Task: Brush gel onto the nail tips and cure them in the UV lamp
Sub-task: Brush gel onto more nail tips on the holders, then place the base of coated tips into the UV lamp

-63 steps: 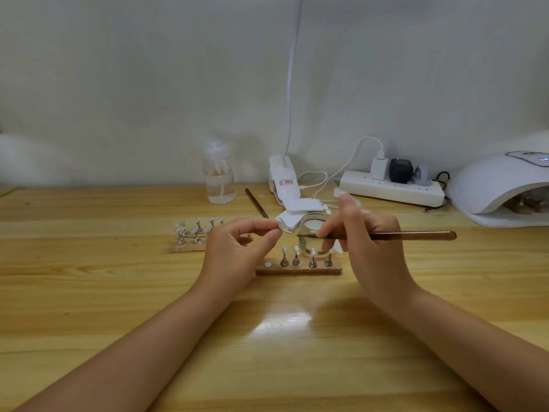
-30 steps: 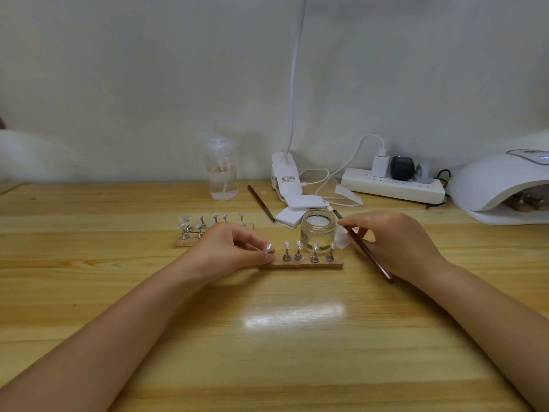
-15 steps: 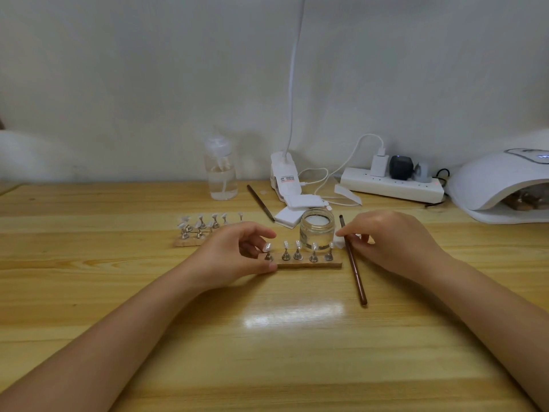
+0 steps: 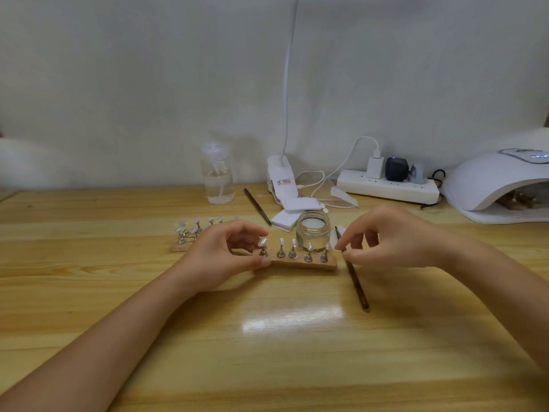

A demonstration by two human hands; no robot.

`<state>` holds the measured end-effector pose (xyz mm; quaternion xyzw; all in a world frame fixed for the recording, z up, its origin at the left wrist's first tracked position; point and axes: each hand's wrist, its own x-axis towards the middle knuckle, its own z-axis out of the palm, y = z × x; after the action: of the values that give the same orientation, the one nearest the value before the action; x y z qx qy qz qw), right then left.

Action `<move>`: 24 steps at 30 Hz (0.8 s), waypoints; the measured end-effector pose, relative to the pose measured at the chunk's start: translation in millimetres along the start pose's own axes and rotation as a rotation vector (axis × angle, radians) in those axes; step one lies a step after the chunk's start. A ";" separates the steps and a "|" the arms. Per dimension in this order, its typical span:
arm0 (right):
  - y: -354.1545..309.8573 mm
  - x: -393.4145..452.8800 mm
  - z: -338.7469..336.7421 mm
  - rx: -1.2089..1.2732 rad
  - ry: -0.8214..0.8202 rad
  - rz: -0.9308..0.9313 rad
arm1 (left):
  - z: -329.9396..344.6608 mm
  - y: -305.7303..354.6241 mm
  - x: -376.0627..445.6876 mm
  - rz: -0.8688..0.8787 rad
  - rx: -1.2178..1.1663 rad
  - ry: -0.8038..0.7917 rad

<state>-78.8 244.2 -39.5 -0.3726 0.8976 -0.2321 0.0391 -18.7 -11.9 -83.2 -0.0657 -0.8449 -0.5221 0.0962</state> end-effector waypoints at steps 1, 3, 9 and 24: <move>-1.5 0.1 2.7 0.024 -0.019 -0.005 | 0.1 -0.1 -0.1 0.002 -0.012 0.010; -2.8 2.1 7.4 0.038 -0.026 -0.007 | 1.2 0.5 -0.1 0.013 -0.017 0.027; -0.3 2.9 7.8 0.026 -0.015 0.020 | 5.6 5.3 -2.1 0.036 0.015 0.042; 7.4 -11.6 -37.9 0.073 0.139 -0.017 | 33.7 51.7 2.2 0.335 -0.067 0.252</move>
<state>-84.5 271.5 -10.3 -0.3616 0.8859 -0.2903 -0.0117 -13.0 41.4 -52.5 -0.1426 -0.7856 -0.5308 0.2842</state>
